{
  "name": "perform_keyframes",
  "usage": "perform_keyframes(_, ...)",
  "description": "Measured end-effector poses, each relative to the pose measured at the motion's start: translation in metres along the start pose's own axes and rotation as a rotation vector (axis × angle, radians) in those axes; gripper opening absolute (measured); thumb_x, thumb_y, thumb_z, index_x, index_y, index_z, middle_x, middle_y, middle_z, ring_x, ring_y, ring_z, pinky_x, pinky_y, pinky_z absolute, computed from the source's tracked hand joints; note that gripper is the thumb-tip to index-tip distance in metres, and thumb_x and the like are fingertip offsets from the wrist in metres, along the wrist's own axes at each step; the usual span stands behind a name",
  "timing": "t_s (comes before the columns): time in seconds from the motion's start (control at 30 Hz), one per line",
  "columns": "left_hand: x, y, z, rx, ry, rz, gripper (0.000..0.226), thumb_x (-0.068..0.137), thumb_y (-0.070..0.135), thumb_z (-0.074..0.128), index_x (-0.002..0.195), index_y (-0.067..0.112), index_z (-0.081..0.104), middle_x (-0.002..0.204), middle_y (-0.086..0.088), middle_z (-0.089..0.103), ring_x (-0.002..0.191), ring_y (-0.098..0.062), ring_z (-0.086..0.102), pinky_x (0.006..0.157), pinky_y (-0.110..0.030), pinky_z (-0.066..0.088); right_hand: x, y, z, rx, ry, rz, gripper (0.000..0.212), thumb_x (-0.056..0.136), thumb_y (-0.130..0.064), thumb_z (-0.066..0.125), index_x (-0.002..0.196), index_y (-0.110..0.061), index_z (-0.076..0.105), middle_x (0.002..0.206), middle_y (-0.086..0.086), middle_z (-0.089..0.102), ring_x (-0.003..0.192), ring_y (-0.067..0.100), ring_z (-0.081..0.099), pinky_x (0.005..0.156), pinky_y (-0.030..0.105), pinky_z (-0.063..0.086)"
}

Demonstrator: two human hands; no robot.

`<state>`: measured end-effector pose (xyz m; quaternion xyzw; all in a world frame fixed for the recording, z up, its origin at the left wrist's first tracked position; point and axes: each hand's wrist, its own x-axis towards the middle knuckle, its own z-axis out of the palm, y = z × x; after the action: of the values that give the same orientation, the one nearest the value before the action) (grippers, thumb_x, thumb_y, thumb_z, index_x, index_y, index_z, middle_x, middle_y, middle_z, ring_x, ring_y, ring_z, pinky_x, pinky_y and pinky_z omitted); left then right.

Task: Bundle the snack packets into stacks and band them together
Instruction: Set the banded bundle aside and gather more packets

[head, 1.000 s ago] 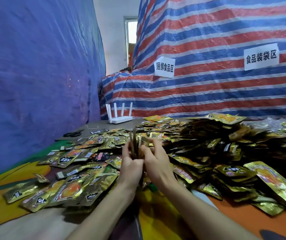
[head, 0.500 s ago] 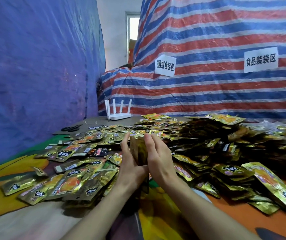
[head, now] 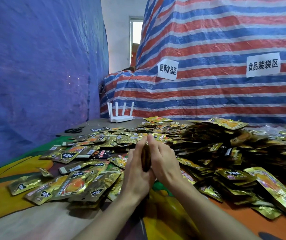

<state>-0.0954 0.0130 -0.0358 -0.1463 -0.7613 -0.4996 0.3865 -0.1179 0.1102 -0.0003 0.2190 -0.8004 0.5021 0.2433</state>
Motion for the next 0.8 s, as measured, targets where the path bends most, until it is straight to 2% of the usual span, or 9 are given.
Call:
perform_keyframes(0.13,0.003,0.014,0.005,-0.102,-0.001,-0.021,0.065,0.081,0.0,0.075,0.129,0.038,0.053,0.112,-0.007,0.055,0.092,0.002,0.058,0.07,-0.007,0.046,-0.003,-0.005,-0.01,0.035,0.008,0.043,0.071,0.083,-0.083,0.021,0.074,-0.024,0.059,0.07,-0.004,0.063,0.073,0.016,0.062,0.075,0.049,0.052)
perform_keyframes(0.27,0.013,0.035,0.016,-0.276,-0.033,-0.06,0.053,0.084,-0.007,0.068,0.117,0.032,0.054,0.117,-0.017,0.054,0.095,-0.024,0.061,0.07,-0.022,0.051,-0.012,-0.001,-0.033,0.113,0.066,0.081,0.06,0.083,-0.078,0.028,0.077,-0.026,0.058,0.067,-0.007,0.062,0.069,0.014,0.061,0.073,0.053,0.055)
perform_keyframes(0.37,0.0,0.039,0.027,-0.329,-0.076,-0.057,0.056,0.082,-0.009,0.07,0.118,0.029,0.052,0.116,-0.009,0.054,0.093,-0.016,0.061,0.067,-0.019,0.052,-0.022,0.008,-0.057,0.05,0.057,0.139,0.053,0.083,-0.075,0.037,0.085,-0.028,0.061,0.073,-0.007,0.067,0.074,0.017,0.066,0.074,0.055,0.057)
perform_keyframes(0.43,-0.014,0.038,0.031,-0.31,-0.124,-0.034,0.061,0.077,-0.009,0.071,0.121,0.027,0.049,0.111,-0.003,0.053,0.088,-0.012,0.059,0.069,-0.018,0.05,-0.029,0.014,-0.077,-0.068,0.059,0.133,0.03,0.09,-0.058,0.052,0.086,-0.03,0.061,0.072,-0.006,0.067,0.071,0.015,0.067,0.073,0.052,0.058)
perform_keyframes(0.5,-0.019,0.036,0.031,-0.315,-0.138,-0.039,0.064,0.07,-0.002,0.067,0.121,0.029,0.046,0.101,-0.003,0.049,0.077,-0.013,0.053,0.062,-0.026,0.046,-0.033,0.02,-0.102,-0.214,0.083,0.106,0.011,0.091,-0.036,0.064,0.082,-0.03,0.062,0.069,-0.009,0.066,0.066,0.007,0.064,0.07,0.045,0.058)
perform_keyframes(0.57,-0.02,0.038,0.029,-0.308,-0.157,-0.043,0.068,0.065,0.003,0.064,0.122,0.034,0.043,0.1,-0.008,0.047,0.075,-0.022,0.053,0.062,-0.04,0.048,-0.037,0.025,-0.131,-0.333,0.08,0.105,0.009,0.089,-0.027,0.066,0.081,-0.03,0.065,0.069,-0.011,0.066,0.066,0.005,0.062,0.068,0.041,0.058)
perform_keyframes(0.63,-0.022,0.04,0.026,-0.289,-0.172,-0.041,0.071,0.064,0.004,0.064,0.121,0.038,0.041,0.099,-0.017,0.046,0.08,-0.037,0.053,0.065,-0.05,0.049,-0.04,0.031,-0.159,-0.441,0.063,0.16,0.004,0.088,-0.026,0.065,0.086,-0.029,0.067,0.076,-0.013,0.066,0.075,0.012,0.066,0.072,0.04,0.057)
perform_keyframes(0.7,-0.023,0.041,0.025,-0.3,-0.157,-0.056,0.071,0.063,0.004,0.063,0.121,0.041,0.042,0.095,-0.022,0.046,0.081,-0.044,0.052,0.063,-0.051,0.049,-0.041,0.038,-0.187,-0.603,0.076,0.243,0.01,0.087,-0.026,0.063,0.096,-0.029,0.068,0.088,-0.011,0.068,0.086,0.021,0.067,0.076,0.038,0.055)
perform_keyframes(0.8,-0.023,0.043,0.026,-0.303,-0.152,-0.064,0.075,0.065,0.003,0.06,0.125,0.045,0.042,0.094,-0.022,0.045,0.079,-0.047,0.05,0.063,-0.05,0.048,-0.04,0.051,-0.234,-0.967,0.043,0.392,0.024,0.085,-0.015,0.062,0.107,-0.024,0.066,0.1,0.002,0.066,0.091,0.029,0.063,0.07,0.034,0.045)
